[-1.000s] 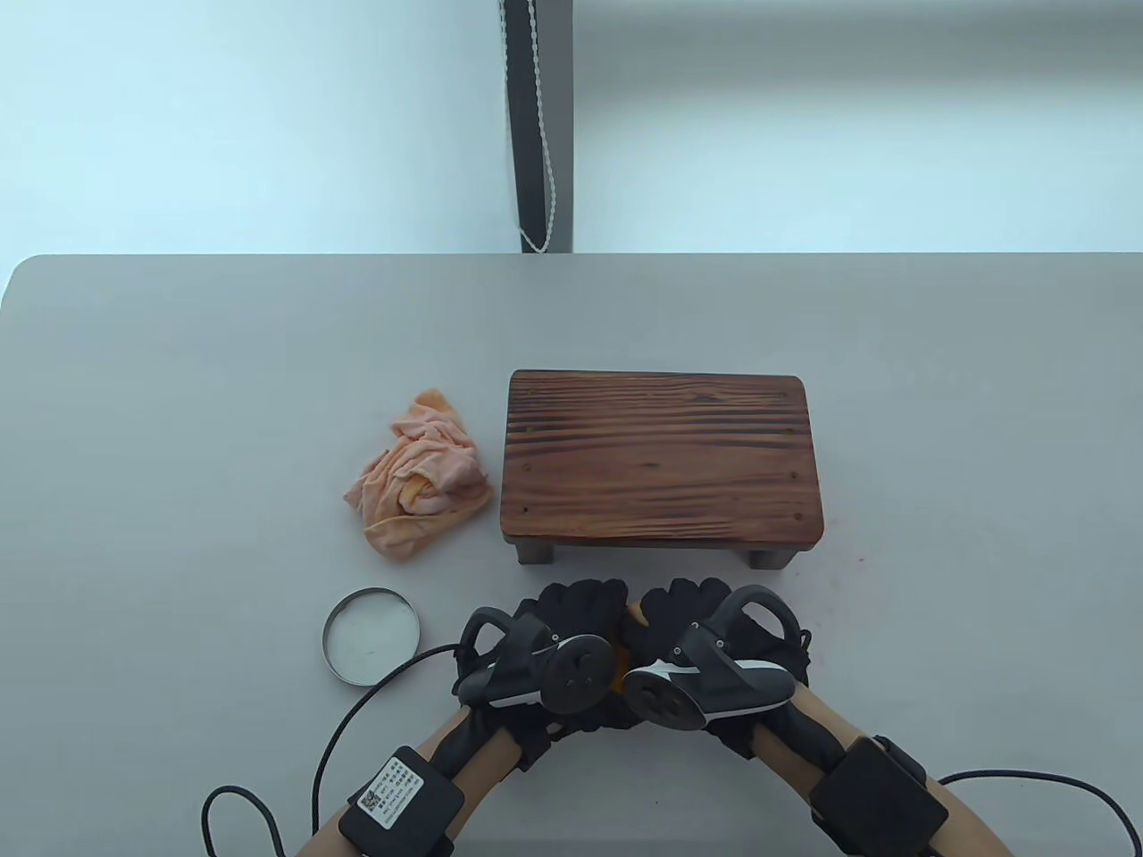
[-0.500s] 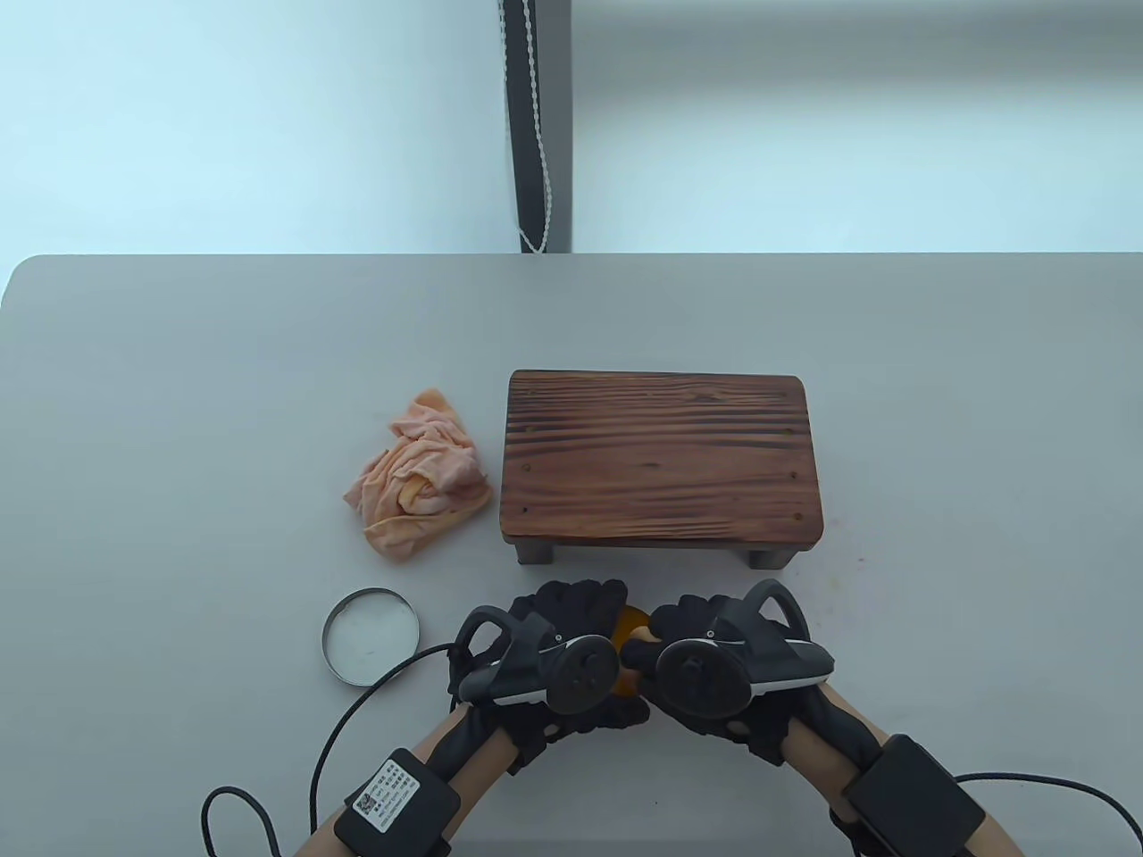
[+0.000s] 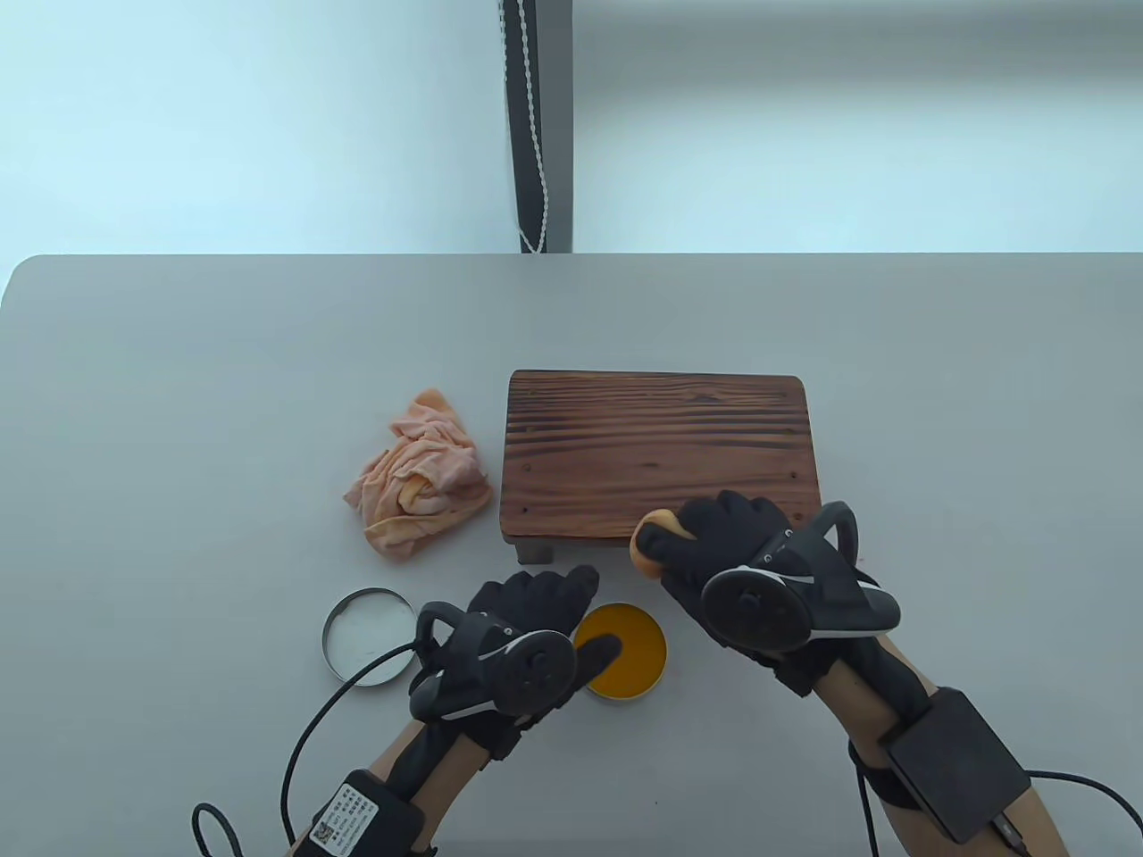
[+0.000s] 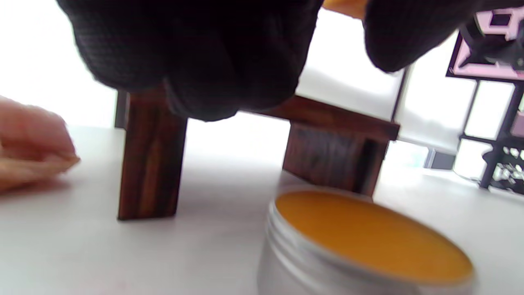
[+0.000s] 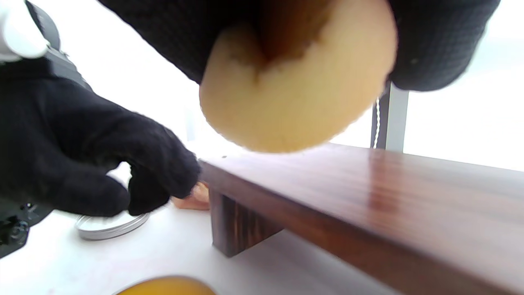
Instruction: Dip and apply wood wax on stool
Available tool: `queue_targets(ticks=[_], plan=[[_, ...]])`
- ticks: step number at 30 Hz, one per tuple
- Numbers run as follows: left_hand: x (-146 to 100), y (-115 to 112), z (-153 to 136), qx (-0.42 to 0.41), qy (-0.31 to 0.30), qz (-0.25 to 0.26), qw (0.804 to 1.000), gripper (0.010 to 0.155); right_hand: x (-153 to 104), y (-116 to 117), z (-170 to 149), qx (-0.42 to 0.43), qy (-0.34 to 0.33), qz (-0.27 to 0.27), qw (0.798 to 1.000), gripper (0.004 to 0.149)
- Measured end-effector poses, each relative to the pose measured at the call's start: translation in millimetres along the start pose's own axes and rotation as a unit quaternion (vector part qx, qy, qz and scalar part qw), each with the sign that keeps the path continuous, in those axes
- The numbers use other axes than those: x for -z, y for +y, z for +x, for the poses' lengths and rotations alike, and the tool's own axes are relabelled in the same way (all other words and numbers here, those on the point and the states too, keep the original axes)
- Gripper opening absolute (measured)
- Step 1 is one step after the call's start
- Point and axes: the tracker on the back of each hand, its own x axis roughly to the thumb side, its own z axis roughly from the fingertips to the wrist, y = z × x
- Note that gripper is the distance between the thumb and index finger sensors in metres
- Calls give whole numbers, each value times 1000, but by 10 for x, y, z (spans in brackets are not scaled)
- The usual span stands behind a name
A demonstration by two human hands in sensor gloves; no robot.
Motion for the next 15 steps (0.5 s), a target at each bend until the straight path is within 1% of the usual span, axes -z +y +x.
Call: queue_targets(ticks=[1, 3, 4, 5, 6, 7, 8, 10, 11, 12, 14, 15], plan=[[9, 98, -86, -9, 24, 8, 1000, 60, 84, -38, 4, -10, 1, 1, 1000, 45], [50, 247, -321, -41, 84, 27, 995, 57, 294, -82, 3, -20, 3, 2, 1000, 45], [72, 263, -415, -63, 105, 30, 992, 58, 374, -88, 2, -20, 5, 1, 1000, 45], [89, 252, -561, -111, 135, 29, 984, 62, 522, -83, 8, -21, 4, 4, 1000, 45], [96, 222, -635, -143, 147, 35, 978, 66, 607, -72, 19, -24, 5, 8, 1000, 45], [106, 167, -730, -179, 170, 41, 968, 71, 746, -47, 41, -30, 4, 19, 999, 44], [118, 112, -806, -188, 191, 31, 963, 73, 881, -6, 62, -38, 3, 28, 999, 44], [145, -9, -924, -205, 197, 3, 959, 80, 1093, 76, 63, -45, 8, 39, 998, 43], [158, -58, -954, -218, 201, 0, 955, 83, 1167, 113, 59, -45, 12, 45, 998, 43], [183, -127, -993, -228, 209, -2, 951, 84, 1275, 169, 56, -48, 17, 57, 997, 43], [233, -214, -1051, -230, 209, -15, 950, 87, 1410, 231, 47, -65, 26, 66, 995, 42], [257, -257, -1075, -249, 213, -27, 945, 88, 1490, 263, 47, -75, 28, 73, 994, 42]])
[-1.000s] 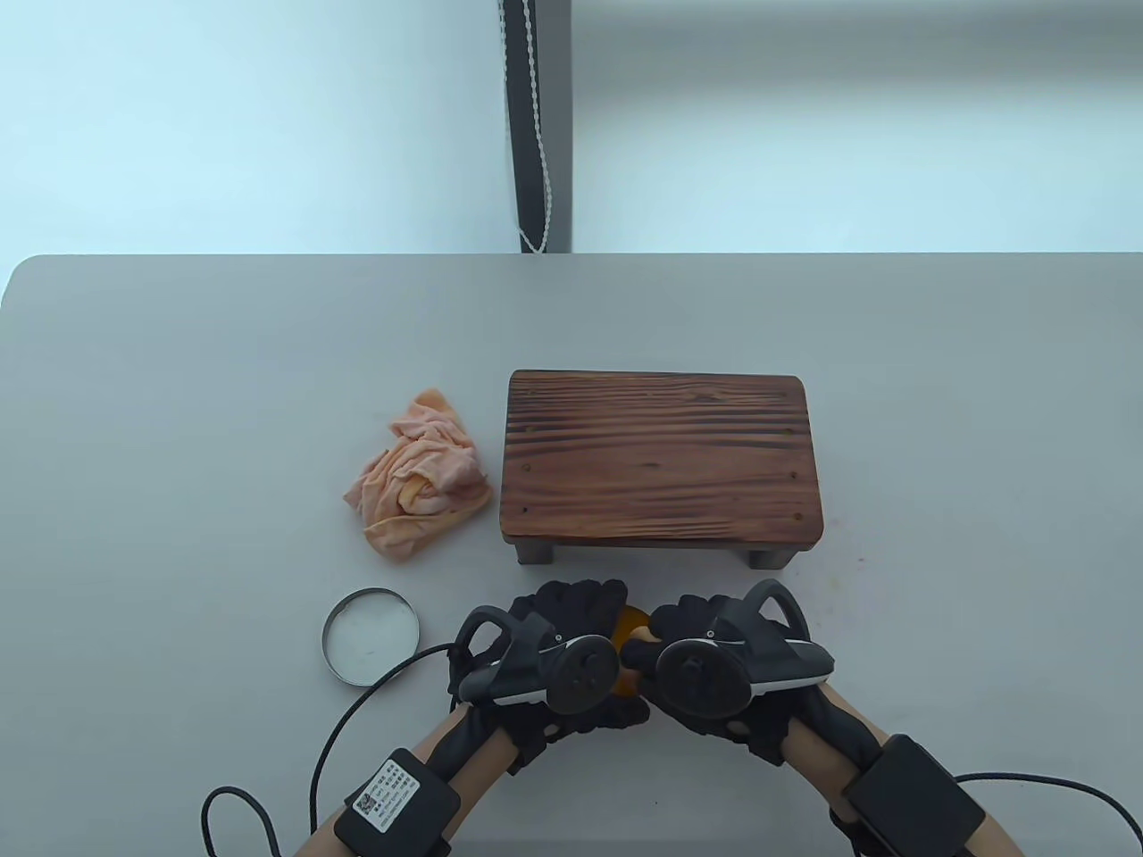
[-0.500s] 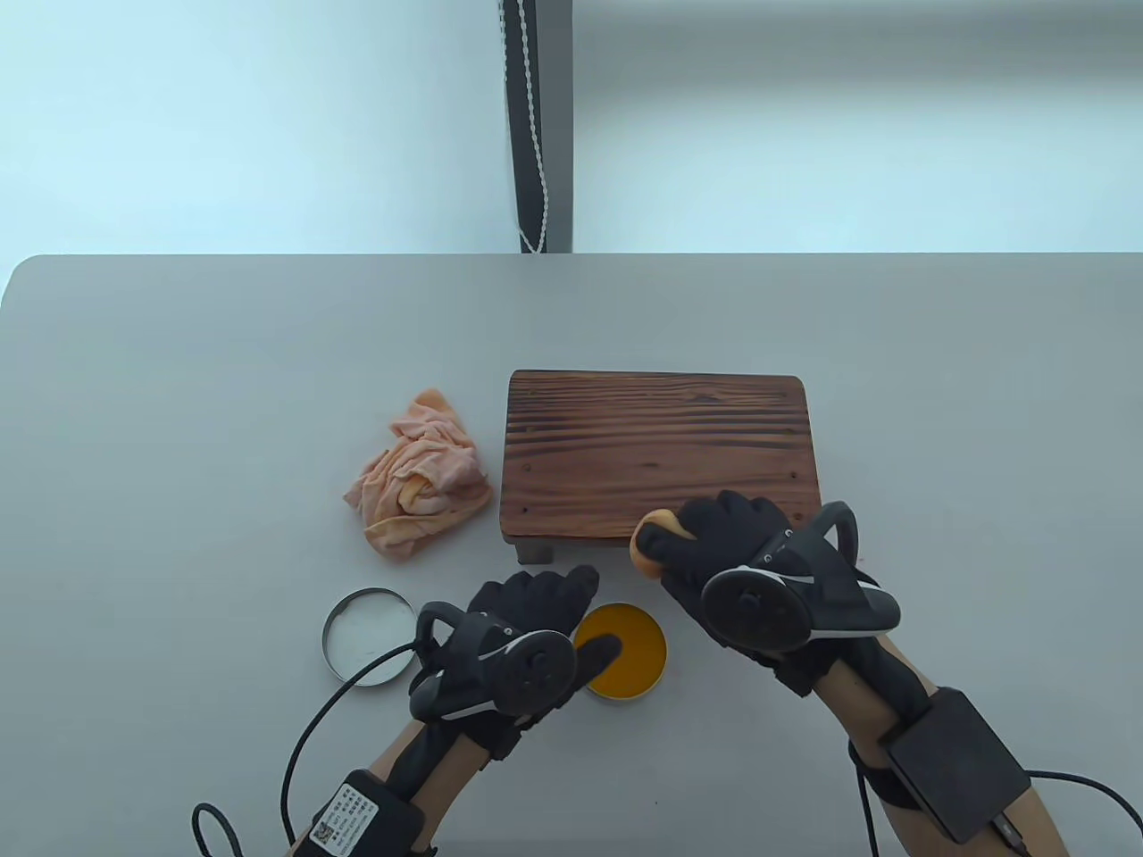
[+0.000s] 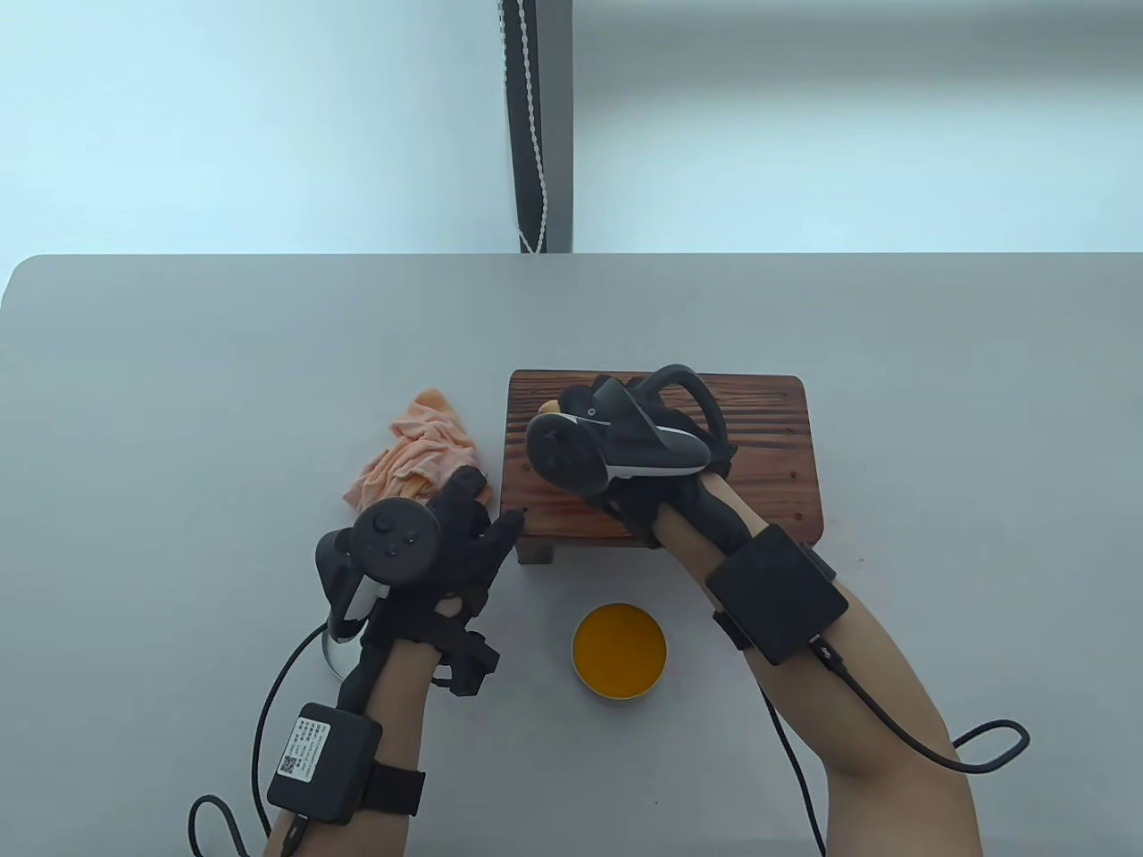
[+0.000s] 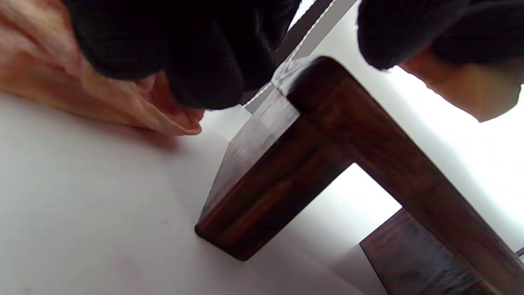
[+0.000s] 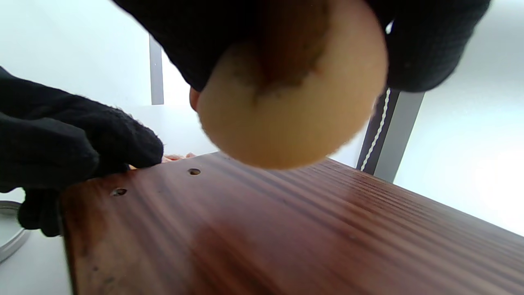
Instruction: Dip and apply wood wax on stool
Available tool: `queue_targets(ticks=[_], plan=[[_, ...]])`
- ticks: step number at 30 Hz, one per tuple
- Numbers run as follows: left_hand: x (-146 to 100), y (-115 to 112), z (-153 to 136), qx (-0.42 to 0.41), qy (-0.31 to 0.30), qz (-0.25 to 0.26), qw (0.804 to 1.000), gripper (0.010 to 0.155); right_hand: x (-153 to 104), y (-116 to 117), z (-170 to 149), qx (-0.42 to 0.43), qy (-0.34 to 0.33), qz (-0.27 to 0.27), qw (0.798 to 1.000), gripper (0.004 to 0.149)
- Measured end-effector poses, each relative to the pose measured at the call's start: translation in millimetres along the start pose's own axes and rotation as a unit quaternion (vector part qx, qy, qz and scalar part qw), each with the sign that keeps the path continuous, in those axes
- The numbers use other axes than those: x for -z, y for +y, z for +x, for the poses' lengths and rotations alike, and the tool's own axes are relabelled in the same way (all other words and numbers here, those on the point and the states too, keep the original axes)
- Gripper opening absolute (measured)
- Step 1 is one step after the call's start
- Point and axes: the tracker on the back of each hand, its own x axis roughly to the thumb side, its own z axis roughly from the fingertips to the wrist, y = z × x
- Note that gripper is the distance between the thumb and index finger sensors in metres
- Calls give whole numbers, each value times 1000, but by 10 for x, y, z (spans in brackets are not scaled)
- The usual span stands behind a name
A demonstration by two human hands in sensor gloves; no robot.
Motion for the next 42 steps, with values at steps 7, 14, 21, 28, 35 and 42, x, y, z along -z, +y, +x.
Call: queue_targets(ticks=[7, 14, 21, 28, 35, 42], plan=[[76, -94, 19, -33, 7, -5, 999, 84, 343, 161, 83, -21, -1, 18, 1000, 42], [88, -127, -9, -69, 16, -33, 997, 87, 479, 340, 147, -24, 0, 11, 1000, 42], [74, -138, 23, -53, 11, -30, 998, 86, 642, 401, 76, -54, 29, -18, 998, 40], [95, -129, -9, -68, 15, -39, 997, 87, 527, 345, 66, -63, 13, 30, 997, 40], [91, -136, 1, -66, 17, -39, 997, 87, 588, 390, 78, -47, 30, -13, 998, 38], [97, -130, -6, -72, 18, -42, 996, 87, 470, 355, 105, -85, 26, 25, 996, 39]])
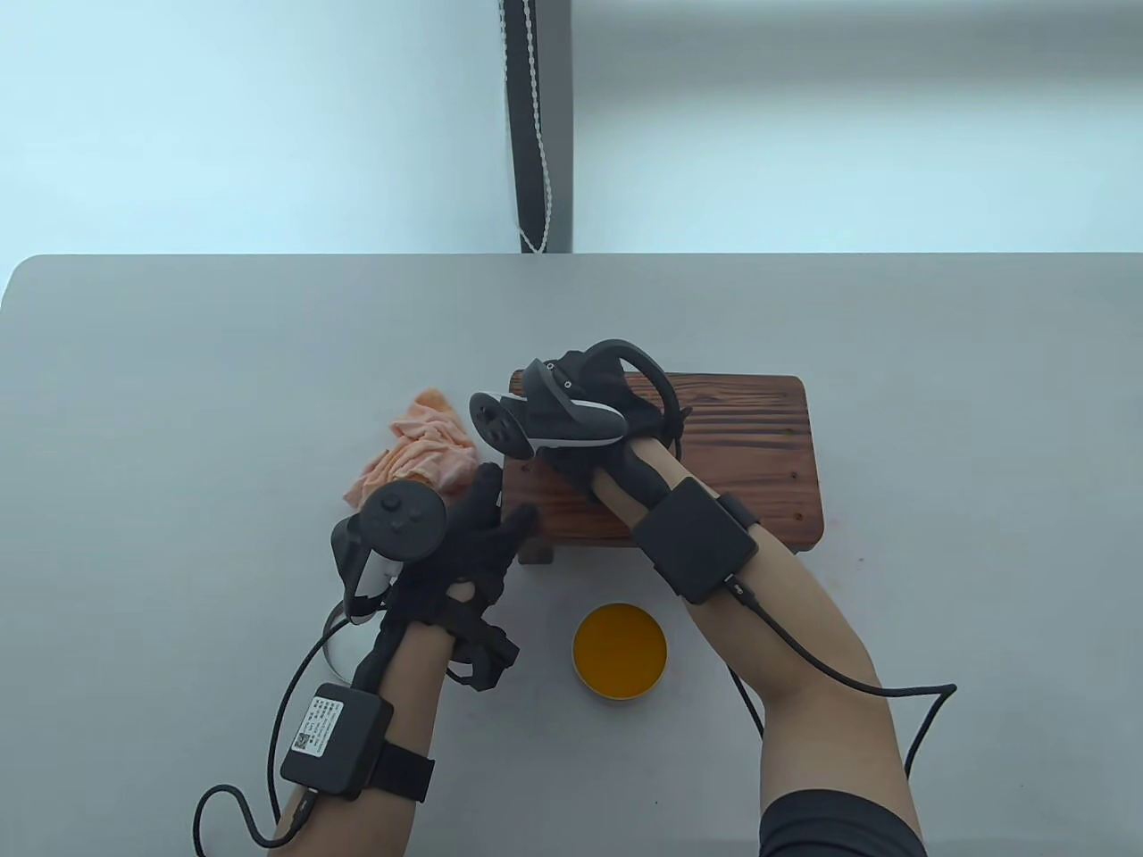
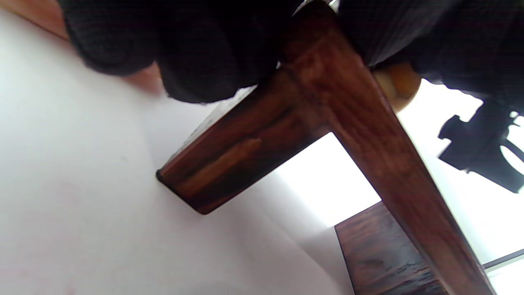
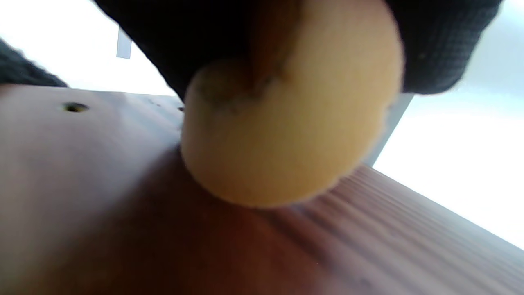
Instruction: Dip and apply wood wax on stool
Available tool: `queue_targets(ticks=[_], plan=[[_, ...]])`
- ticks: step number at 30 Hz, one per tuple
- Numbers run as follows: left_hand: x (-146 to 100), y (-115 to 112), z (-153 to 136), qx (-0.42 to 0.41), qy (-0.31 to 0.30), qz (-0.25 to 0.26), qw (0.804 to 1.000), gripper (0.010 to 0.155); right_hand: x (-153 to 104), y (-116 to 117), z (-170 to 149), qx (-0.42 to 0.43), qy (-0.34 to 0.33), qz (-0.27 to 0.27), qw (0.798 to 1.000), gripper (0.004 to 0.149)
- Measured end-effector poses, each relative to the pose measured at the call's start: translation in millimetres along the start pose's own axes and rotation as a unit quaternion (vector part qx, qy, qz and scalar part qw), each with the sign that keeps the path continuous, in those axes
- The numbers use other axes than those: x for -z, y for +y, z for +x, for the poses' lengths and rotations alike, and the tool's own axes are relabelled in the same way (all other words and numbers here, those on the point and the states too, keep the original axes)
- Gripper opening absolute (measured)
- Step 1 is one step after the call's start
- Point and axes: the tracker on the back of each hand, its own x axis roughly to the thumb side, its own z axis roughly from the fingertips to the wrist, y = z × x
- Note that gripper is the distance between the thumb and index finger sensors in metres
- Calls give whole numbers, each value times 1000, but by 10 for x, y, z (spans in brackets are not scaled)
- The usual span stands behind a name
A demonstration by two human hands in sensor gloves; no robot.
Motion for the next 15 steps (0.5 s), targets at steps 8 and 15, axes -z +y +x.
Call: queue_targets(ticks=[8, 15], plan=[[-3, -8, 3, -3, 1, 2, 1000, 87, 36, 48, -71, 29, 28, -25, 999, 38], [-1, -6, 3, -8, 4, -1, 1000, 87, -134, -15, -23, 16, -2, 14, 1000, 39]])
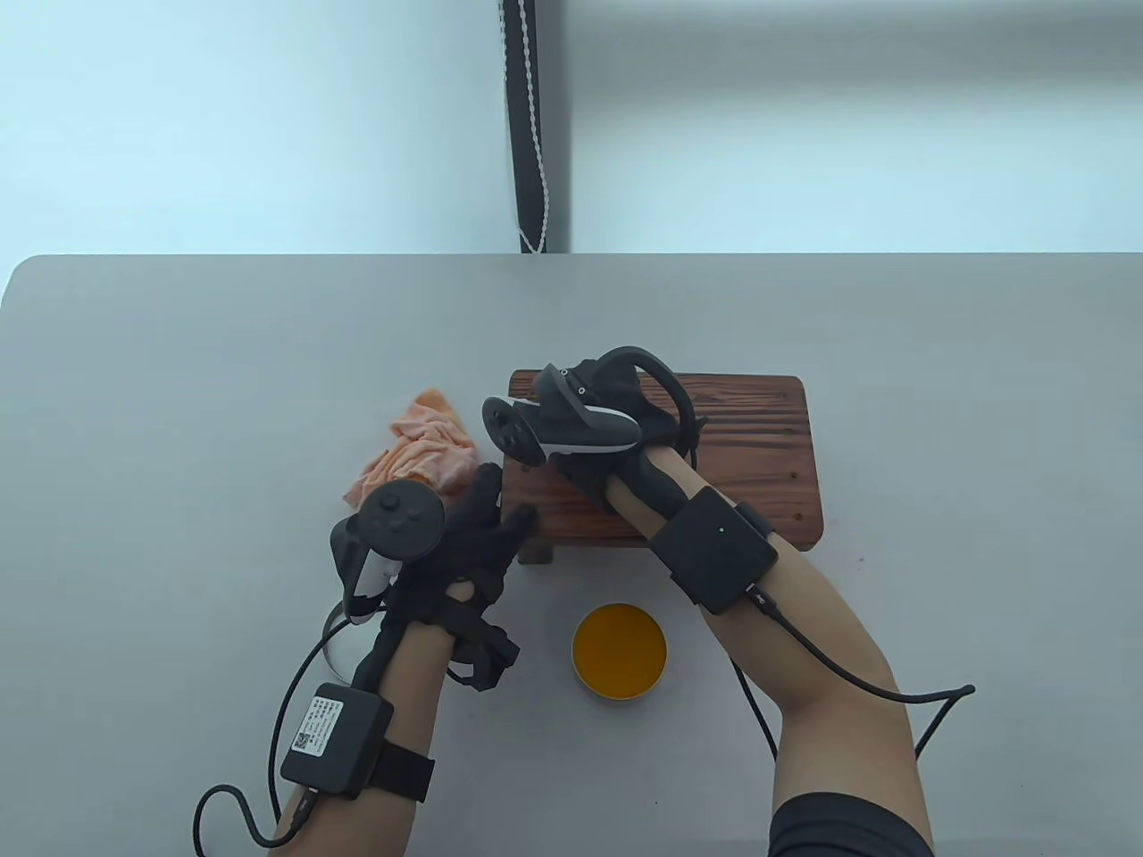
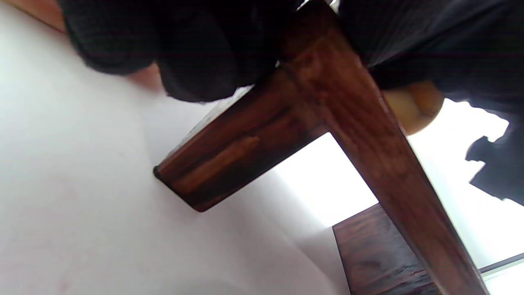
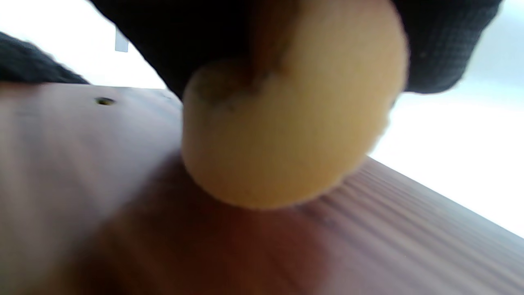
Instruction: Dip and apply wood wax on stool
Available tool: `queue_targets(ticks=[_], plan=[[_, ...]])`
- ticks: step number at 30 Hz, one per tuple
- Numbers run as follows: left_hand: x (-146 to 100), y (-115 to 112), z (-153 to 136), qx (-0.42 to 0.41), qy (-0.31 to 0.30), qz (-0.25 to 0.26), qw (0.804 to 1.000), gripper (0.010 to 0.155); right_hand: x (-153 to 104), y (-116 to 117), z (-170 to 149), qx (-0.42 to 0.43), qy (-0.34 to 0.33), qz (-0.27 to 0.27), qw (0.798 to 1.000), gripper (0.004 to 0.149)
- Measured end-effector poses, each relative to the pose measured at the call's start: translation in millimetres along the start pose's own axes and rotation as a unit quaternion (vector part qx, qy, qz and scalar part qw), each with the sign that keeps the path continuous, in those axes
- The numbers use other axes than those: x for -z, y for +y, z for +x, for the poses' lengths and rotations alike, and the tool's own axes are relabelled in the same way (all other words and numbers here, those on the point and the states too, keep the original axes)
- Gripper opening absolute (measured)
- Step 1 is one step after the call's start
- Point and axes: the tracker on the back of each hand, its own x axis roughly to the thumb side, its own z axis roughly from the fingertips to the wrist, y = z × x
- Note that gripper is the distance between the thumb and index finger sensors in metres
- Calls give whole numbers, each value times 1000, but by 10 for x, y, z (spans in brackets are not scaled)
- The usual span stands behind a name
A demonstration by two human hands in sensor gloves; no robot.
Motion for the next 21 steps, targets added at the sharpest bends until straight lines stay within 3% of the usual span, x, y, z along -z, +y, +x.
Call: queue_targets(ticks=[4, 8, 12, 17, 21], plan=[[-4, -5, -13, -8, 5, 6, 1000, 87, 89, 54, -29, -5, 26, -40, 999, 38], [-2, 0, -10, -4, 5, 3, 1000, 87, 138, 75, -165, -4, 48, -17, 999, 38], [2, 0, -18, -5, 5, 4, 1000, 87, -36, 17, -66, -14, 15, 10, 1000, 39], [-6, -7, -8, -5, 6, 6, 1000, 87, 58, 82, -120, -9, 48, -32, 998, 38], [-6, -5, -8, -5, 6, 4, 1000, 87, 42, 108, -191, -22, 59, -21, 998, 39]])
